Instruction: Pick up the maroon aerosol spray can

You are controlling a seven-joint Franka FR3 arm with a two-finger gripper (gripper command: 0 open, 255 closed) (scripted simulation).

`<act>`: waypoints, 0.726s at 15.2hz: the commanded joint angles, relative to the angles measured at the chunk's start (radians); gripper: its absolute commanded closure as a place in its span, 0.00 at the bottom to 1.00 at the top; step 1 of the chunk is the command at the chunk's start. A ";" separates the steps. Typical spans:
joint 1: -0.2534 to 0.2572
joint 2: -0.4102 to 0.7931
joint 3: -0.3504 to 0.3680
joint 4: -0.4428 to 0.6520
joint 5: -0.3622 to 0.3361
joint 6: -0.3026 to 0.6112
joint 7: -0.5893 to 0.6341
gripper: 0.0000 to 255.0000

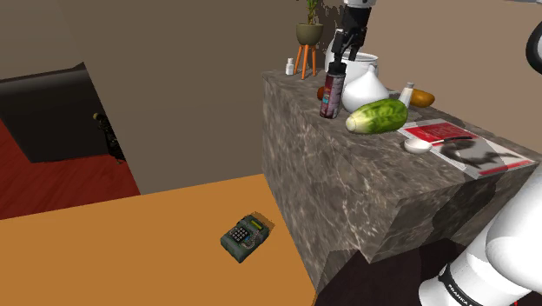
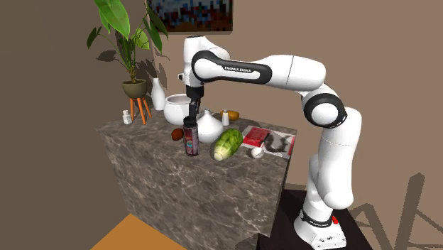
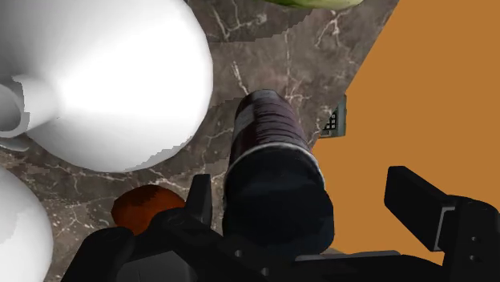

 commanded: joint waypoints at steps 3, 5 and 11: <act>-0.009 0.044 -0.007 0.035 0.010 0.011 -0.009 0.00; -0.008 0.033 -0.007 -0.008 0.008 0.043 -0.007 0.00; -0.007 0.015 -0.006 -0.082 0.005 0.100 -0.002 1.00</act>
